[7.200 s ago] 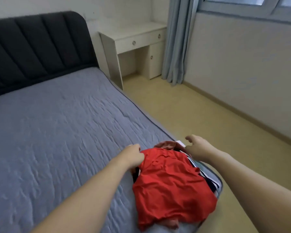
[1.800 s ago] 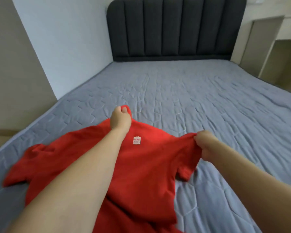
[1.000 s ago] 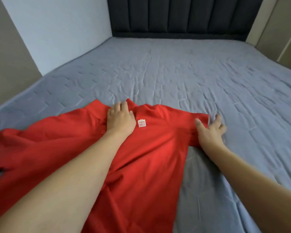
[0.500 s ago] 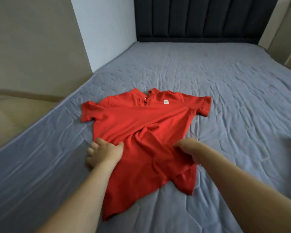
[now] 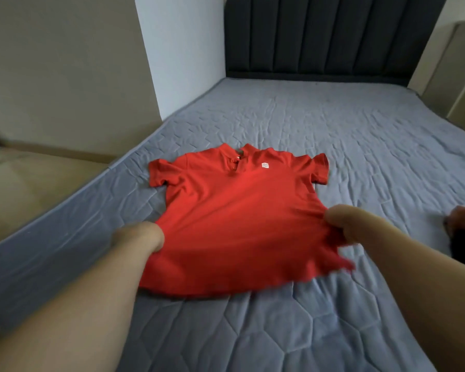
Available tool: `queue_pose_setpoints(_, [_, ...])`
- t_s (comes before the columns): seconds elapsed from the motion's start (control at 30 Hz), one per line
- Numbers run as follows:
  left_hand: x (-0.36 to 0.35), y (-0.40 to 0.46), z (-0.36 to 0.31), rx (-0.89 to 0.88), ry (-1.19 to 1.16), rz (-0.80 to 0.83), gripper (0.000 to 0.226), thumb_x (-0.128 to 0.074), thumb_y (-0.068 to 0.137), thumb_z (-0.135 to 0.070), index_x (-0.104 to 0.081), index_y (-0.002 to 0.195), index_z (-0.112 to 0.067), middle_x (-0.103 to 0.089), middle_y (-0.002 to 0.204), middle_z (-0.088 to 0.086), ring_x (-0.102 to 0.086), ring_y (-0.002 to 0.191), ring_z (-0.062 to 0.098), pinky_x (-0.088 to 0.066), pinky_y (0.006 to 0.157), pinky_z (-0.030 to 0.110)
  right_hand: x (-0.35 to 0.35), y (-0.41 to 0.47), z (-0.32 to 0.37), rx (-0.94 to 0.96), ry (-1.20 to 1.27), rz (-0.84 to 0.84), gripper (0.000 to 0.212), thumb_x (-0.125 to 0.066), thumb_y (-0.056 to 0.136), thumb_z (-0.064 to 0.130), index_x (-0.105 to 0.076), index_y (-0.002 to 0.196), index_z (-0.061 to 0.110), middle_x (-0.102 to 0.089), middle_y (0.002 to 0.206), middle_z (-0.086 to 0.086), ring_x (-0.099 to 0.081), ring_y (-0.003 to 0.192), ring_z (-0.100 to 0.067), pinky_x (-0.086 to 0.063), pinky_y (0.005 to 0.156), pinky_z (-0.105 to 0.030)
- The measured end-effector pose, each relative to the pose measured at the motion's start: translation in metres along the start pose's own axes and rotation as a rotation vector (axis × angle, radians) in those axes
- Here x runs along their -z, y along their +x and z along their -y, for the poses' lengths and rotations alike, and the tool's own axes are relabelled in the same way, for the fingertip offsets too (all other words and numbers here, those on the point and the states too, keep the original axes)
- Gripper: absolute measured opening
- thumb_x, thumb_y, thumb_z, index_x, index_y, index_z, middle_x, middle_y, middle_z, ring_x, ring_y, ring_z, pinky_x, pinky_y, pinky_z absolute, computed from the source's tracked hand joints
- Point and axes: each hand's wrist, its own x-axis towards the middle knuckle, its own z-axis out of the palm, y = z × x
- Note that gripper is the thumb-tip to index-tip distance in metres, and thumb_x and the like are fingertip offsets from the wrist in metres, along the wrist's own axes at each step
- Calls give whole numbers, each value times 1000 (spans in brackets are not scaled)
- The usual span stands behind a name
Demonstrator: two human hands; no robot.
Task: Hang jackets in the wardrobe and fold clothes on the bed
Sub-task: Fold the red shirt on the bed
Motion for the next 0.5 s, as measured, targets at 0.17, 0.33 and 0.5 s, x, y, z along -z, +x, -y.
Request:
queue_pose_setpoints(0.17, [-4, -43, -47, -346, 201, -317, 81, -55, 81, -54, -18, 147, -25, -22, 149, 6, -23, 137, 30, -33, 97, 63, -4, -11, -30, 13, -415, 28, 33, -57, 96, 34, -57, 116, 7, -59, 115, -14, -56, 115, -27, -42, 90, -35])
queue_pose_setpoints(0.33, [-4, -68, -78, -570, 255, 294, 120, -72, 59, -74, -16, 152, -23, -19, 159, 9, -28, 142, 32, -36, 108, 44, 8, -10, -46, -134, -402, 164, 46, -57, 96, 37, -49, 126, 4, -60, 117, -15, -59, 97, -24, -44, 93, -35])
queue_pose_setpoints(0.5, [-42, -93, -85, -596, 696, 18, 84, -67, 86, -36, -22, 152, -9, -38, 149, 11, -49, 129, 35, -49, 95, 53, 19, -3, -44, 17, -1130, 45, 73, -47, 94, 60, -42, 144, 7, -42, 149, -12, -45, 133, -30, -37, 108, -39])
